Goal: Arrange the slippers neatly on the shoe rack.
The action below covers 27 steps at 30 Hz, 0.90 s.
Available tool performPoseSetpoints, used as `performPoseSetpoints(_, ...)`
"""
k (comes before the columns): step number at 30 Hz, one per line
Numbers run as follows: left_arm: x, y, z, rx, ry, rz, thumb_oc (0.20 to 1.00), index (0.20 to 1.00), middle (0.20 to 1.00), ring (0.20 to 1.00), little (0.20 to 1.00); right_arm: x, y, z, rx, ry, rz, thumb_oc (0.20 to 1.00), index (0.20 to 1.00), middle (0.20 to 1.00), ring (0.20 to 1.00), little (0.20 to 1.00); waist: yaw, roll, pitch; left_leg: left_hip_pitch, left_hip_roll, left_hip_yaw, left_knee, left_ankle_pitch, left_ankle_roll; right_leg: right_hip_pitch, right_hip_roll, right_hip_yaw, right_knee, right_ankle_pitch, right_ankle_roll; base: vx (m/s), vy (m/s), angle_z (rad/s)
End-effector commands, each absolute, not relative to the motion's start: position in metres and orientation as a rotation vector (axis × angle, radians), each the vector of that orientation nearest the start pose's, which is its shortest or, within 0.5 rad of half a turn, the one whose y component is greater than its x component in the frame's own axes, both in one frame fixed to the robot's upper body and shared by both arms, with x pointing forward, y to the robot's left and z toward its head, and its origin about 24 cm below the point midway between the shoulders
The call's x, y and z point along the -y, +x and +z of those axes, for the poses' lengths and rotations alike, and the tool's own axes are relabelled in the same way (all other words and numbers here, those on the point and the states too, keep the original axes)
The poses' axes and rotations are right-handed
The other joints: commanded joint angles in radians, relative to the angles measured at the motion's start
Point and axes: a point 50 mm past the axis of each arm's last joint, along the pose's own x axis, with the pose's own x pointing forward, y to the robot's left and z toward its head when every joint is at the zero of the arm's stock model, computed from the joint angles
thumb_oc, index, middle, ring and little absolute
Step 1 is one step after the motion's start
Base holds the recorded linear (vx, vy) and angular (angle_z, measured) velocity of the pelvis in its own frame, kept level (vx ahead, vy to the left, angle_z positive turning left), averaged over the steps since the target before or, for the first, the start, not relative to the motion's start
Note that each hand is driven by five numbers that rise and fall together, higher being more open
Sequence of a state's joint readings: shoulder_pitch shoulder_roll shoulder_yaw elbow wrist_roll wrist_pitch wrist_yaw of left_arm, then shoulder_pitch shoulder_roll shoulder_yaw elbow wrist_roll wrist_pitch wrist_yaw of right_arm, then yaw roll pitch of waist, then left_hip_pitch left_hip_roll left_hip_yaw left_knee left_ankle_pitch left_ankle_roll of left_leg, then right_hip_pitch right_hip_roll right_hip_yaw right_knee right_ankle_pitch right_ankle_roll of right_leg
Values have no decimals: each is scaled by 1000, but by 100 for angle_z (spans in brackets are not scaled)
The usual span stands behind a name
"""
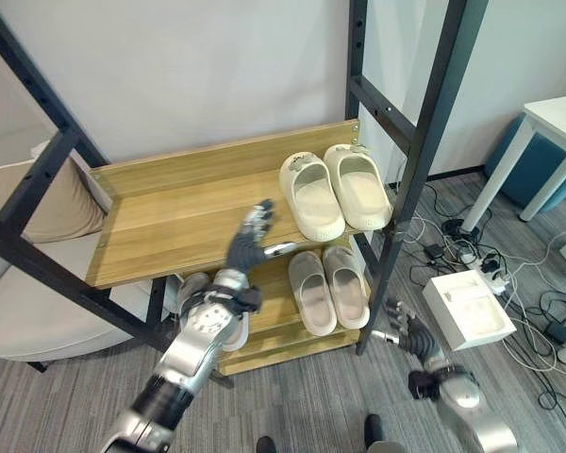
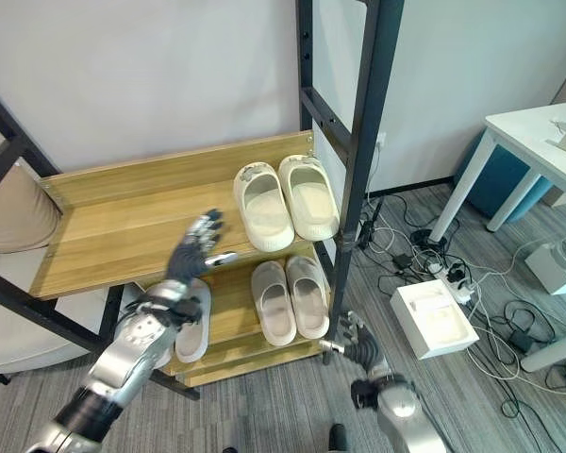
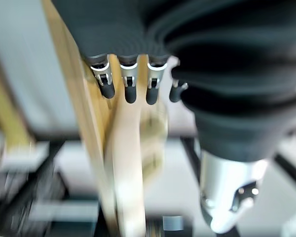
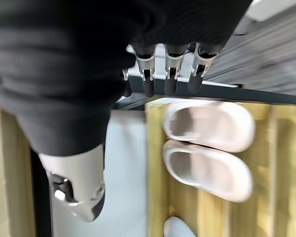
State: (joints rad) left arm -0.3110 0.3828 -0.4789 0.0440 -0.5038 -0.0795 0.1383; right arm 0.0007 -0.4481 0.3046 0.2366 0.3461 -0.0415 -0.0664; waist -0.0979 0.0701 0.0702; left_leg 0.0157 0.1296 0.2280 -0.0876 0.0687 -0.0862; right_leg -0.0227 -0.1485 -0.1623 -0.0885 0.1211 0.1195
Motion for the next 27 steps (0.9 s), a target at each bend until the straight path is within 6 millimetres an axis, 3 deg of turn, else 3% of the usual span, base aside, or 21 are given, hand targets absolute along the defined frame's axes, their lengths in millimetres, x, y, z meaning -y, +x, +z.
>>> performPoseSetpoints(1,-95,302,105,106,-244,-441,1000,1000,1000,1000,1000,183,233,-6,-247,-47,109,1000,1000,1000,1000,1000,-12,-38,8,7,26,-47,0,-43,-22,42,-48,-22,1,-83,73,27,-20,4)
performPoseSetpoints(3,-79,305,102,70,-301,-451,1000,1000,1000,1000,1000,176,237,-8,-255,-35,115,1000,1000,1000,1000,1000,-15,-40,3,9,26,-48,0,-43,-21,43,-48,-22,1,-84,71,33,-22,4)
performPoseSetpoints(5,-78,307,103,84,-271,-441,1000,1000,1000,1000,1000,174,241,-6,-246,-29,110,1000,1000,1000,1000,1000,-14,-40,0,9,26,-48,0,-44,-21,43,-48,-23,1,-84,70,12,-9,2)
performPoseSetpoints(7,-96,309,104,133,-195,-334,1000,1000,1000,1000,1000,173,242,-5,-232,-18,90,1000,1000,1000,1000,1000,-1,-44,-3,7,22,-56,0,-45,-18,48,-49,-28,1,-83,67,25,-24,-5)
performPoseSetpoints(10,-126,310,103,174,-226,-144,1000,1000,1000,1000,1000,171,244,-5,-216,-4,58,1000,1000,1000,1000,1000,17,-49,-6,7,22,-65,0,-42,-19,55,-48,-38,1,-89,64,8,-6,-1)
performPoseSetpoints(14,-147,305,110,241,-148,-51,1000,1000,1000,1000,1000,171,245,-6,-209,-8,54,1000,1000,1000,1000,1000,30,-55,-9,8,23,-72,0,-43,-20,62,-50,-47,1,-91,63,6,5,2)
performPoseSetpoints(18,-164,304,128,359,13,47,1000,1000,1000,1000,1000,173,243,-7,-203,-16,53,1000,1000,1000,1000,1000,40,-61,-11,7,23,-80,0,-42,-23,67,-51,-56,1,-93,63,9,8,12)
performPoseSetpoints(19,-167,299,146,459,24,60,1000,1000,1000,1000,1000,174,242,-7,-195,-21,50,1000,1000,1000,1000,1000,46,-66,-9,3,24,-86,0,-42,-24,69,-51,-61,1,-93,64,1,6,12)
performPoseSetpoints(20,-172,295,152,499,21,78,1000,1000,1000,1000,1000,170,228,-5,-181,31,75,1000,1000,1000,1000,1000,39,-67,-8,4,24,-85,0,-42,-26,68,-51,-62,1,-92,65,-12,14,10)
performPoseSetpoints(21,-172,290,158,533,23,43,1000,1000,1000,1000,1000,170,225,-4,-185,34,98,1000,1000,1000,1000,1000,37,-68,-6,2,24,-82,0,-41,-26,66,-51,-61,1,-90,66,-27,28,13)
performPoseSetpoints(22,-168,271,178,647,-56,-71,1000,1000,1000,1000,1000,177,209,-8,-201,39,118,1000,1000,1000,1000,1000,35,-71,-4,-1,25,-83,0,-41,-27,63,-51,-62,1,-88,68,-38,25,8)
performPoseSetpoints(23,-163,260,185,683,-137,-181,1000,1000,1000,1000,1000,181,201,-11,-214,43,127,1000,1000,1000,1000,1000,34,-72,-2,-2,25,-83,0,-42,-28,62,-51,-63,1,-87,70,-21,25,9)
performPoseSetpoints(24,-169,253,186,704,-153,-197,1000,1000,1000,1000,1000,186,184,-7,-208,70,138,1000,1000,1000,1000,1000,26,-74,0,1,26,-80,0,-44,-29,61,-52,-61,1,-88,72,0,0,0)
performPoseSetpoints(25,-161,249,183,685,-195,-309,1000,1000,1000,1000,1000,191,171,-16,-267,19,171,1000,1000,1000,1000,1000,19,-75,-3,3,26,-75,0,-46,-31,60,-53,-57,1,-87,75,-10,23,3)
performPoseSetpoints(27,-147,235,179,635,-220,-475,1000,1000,1000,1000,1000,201,178,-24,-300,-43,144,1000,1000,1000,1000,1000,23,-73,-1,1,26,-73,0,-48,-27,58,-51,-56,1,-88,73,-10,1,-2)
